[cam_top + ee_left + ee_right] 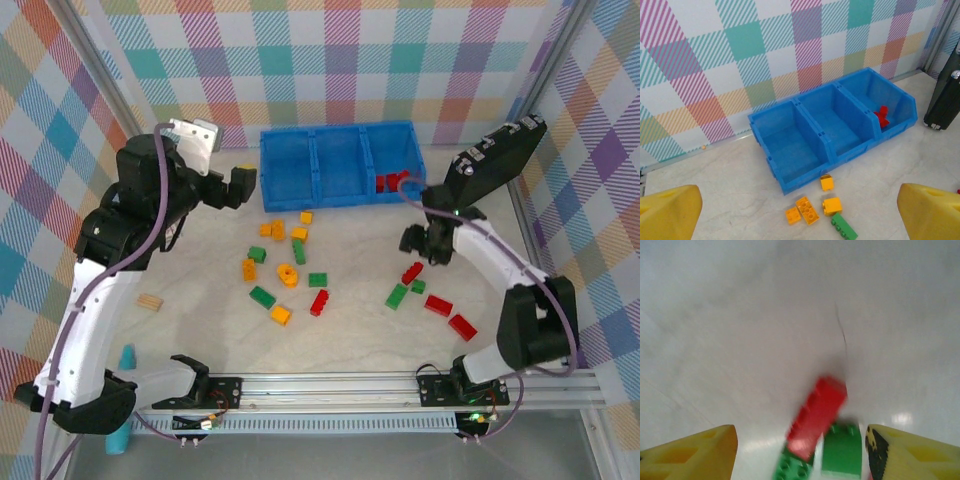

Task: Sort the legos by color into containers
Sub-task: Pick up the lego from the middle-right of the table.

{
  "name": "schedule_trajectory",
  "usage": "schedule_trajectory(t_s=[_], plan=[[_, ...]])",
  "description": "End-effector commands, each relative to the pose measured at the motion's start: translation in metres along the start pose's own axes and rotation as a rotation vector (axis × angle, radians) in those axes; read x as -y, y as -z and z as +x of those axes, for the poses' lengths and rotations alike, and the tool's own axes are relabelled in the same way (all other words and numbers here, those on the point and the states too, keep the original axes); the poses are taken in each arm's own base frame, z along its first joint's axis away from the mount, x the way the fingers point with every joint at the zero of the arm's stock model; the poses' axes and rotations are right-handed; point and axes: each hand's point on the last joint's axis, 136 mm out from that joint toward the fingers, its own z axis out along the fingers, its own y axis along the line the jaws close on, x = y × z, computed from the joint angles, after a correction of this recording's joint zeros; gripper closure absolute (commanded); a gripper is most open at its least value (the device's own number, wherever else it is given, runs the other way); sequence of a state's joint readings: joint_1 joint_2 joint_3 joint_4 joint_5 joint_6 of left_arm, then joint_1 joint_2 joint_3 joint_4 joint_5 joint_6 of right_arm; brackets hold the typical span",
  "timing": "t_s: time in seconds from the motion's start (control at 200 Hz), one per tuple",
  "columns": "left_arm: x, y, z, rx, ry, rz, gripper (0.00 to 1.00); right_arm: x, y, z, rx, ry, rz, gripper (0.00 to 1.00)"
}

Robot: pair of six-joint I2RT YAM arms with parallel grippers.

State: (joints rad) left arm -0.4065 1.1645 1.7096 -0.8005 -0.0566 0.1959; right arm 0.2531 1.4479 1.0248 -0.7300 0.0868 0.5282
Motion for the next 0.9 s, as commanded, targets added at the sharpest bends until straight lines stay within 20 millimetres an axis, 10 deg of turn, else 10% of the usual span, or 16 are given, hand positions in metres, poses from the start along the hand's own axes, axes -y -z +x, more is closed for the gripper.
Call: schedule_trajectory(t_s=[0.0,0.895], plan=[[0.001,0.006,-0.007,0.043,-0.009,0.004,0.0,0.002,0.006,0.023,-0.016,-0.175,-0.051,0.3],[-0.007,0.021,-0.001,0.075,-0.053,-0.05,0.0,0.003,-0.074,0.01,-0.126,-0.166,0.059,0.55]])
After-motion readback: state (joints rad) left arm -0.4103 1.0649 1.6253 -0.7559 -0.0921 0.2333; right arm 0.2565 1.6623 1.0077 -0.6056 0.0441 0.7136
